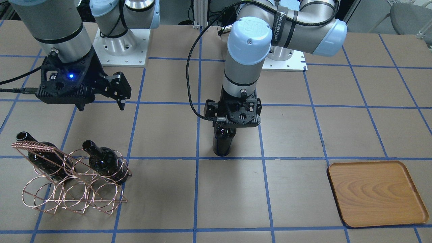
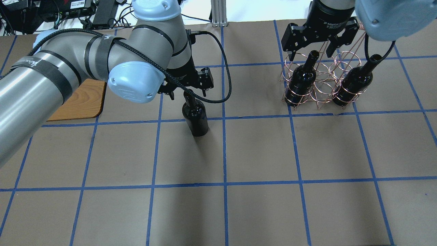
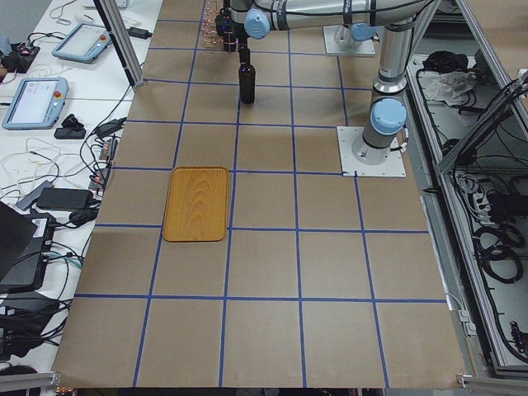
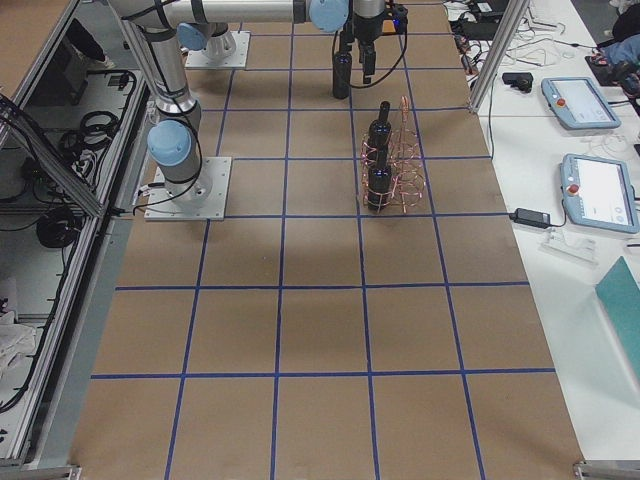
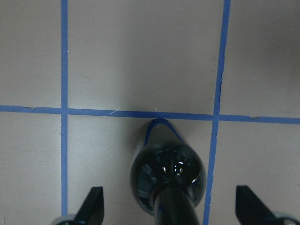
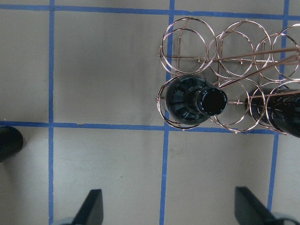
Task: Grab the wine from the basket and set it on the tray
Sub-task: 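Reach the left gripper to the standing bottle and grasp its neck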
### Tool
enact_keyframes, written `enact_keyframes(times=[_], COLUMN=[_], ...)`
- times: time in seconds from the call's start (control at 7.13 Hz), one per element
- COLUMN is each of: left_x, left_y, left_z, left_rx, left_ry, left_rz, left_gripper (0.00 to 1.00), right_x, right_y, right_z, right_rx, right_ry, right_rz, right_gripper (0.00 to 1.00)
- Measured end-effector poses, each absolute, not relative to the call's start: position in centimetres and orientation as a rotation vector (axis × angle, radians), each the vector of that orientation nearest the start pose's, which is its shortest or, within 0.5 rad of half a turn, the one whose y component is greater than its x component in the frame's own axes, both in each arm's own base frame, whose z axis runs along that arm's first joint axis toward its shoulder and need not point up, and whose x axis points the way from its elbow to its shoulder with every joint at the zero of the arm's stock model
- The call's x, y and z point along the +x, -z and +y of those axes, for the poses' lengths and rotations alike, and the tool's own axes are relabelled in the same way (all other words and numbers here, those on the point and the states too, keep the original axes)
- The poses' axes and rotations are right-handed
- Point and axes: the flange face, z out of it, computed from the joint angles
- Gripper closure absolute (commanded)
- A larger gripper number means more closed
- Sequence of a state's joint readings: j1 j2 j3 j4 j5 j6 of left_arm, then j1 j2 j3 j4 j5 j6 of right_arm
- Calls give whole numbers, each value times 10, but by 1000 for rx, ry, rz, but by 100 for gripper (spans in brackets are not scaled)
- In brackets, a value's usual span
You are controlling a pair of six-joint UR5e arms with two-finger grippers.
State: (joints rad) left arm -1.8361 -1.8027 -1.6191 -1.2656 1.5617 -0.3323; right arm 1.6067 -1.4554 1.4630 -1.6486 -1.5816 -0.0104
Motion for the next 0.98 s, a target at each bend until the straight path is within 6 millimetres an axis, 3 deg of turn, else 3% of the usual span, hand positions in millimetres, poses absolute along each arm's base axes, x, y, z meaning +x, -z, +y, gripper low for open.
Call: enact_keyframes(times=[0.14,0.28,0.42,0.7,0.84,0.98], left_x=[-281,-280,-280,-280,-282,-283], left_y=[-373,-375,-376,-377,-378,-377], left_z=[-520,-519,-519,-517,-516,-515], left_rx=[-122,-130,-135,-140,-156,-176], left_ry=[39,41,40,31,22,7], left_rz=[3159,3161,3162,3167,3184,3200], left_gripper=[36,40,57,77,81,97], right_x=[149,143,137,134,134,133], right_y=[-490,-490,-490,-491,-491,-493], right_z=[-543,-544,-545,-545,-544,-544], right_rx=[-66,-49,-33,-22,-22,-20], right_ry=[113,112,109,109,110,111], right_rz=[3149,3148,3146,3141,3142,3151], right_gripper=[0,0,0,0,0,0])
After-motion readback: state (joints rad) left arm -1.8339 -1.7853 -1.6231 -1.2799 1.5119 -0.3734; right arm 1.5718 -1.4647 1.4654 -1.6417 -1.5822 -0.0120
